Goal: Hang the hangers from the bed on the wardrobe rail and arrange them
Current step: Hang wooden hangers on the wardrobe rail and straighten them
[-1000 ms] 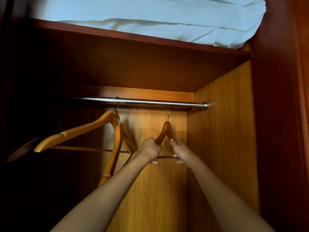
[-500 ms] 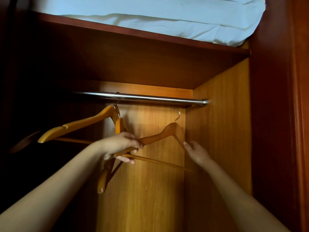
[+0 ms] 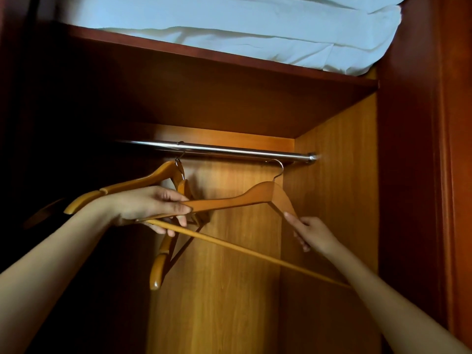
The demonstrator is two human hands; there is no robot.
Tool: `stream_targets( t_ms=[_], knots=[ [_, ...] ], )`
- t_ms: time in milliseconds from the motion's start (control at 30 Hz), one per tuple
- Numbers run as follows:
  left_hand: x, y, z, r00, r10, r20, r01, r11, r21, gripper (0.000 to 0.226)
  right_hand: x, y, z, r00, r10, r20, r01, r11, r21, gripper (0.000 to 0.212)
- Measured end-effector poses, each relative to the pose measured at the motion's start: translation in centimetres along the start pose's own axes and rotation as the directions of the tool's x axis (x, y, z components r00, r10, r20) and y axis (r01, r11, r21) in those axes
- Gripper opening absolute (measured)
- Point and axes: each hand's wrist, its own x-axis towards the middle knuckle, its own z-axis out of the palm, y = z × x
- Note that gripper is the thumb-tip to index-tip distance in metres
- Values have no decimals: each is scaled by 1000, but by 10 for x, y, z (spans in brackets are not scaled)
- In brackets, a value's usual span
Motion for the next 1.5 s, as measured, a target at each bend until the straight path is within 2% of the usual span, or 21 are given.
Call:
stream_targets(
  t_ms=[133, 200, 333, 433, 533, 633, 733, 833, 933, 1000, 1067, 1200, 1500],
  knots=[
    [-6, 40, 1, 994, 106, 6, -105, 980, 171, 20, -13, -9, -16, 999, -5, -34, 6, 1000, 13, 47],
    [-3, 58, 6, 991, 126, -38, -110, 951, 290, 15, -24, -13, -22, 1000, -10, -17, 10, 999, 36, 47],
    [11, 75, 26, 973, 196, -125, -92, 817, 569, 12, -49, -18, -37, 995, 24, 95, -37, 990, 139, 45],
    [26, 76, 49, 936, 282, -210, -84, 759, 646, 8, -64, -23, -55, 989, 84, 120, -106, 976, 189, 41],
    [40, 76, 78, 867, 410, -284, -73, 667, 741, 9, -73, -28, -75, 988, 129, 84, -140, 978, 152, 40],
    [52, 81, 104, 844, 411, -344, -14, 659, 752, 24, -78, -34, -87, 989, 144, 38, -147, 983, 107, 41],
    [61, 86, 124, 860, 334, -385, 41, 707, 706, 42, -75, -44, -86, 986, 163, -15, -162, 984, 72, 38],
    [67, 93, 141, 866, 319, -384, -15, 786, 618, 48, -65, -58, -74, 976, 210, -50, -205, 974, 102, 34],
    [66, 107, 157, 875, 337, -347, -165, 883, 440, 38, -52, -74, -56, 972, 233, -35, -222, 955, 199, 27],
    [63, 115, 166, 914, 328, -239, -266, 929, 256, 23, -43, -85, -44, 974, 224, -30, -210, 947, 245, 24],
    [57, 121, 172, 942, 303, -142, -295, 953, 76, 13, -32, -94, -33, 975, 216, -49, -197, 945, 260, 18],
    [46, 125, 176, 969, 237, -64, -244, 959, -146, 21, -14, -102, -18, 969, 235, -79, -202, 933, 299, 11],
    [31, 120, 178, 992, 106, 63, -75, 921, -383, 28, 6, -98, -13, 939, 319, -130, -191, 797, 574, 18]
  ],
)
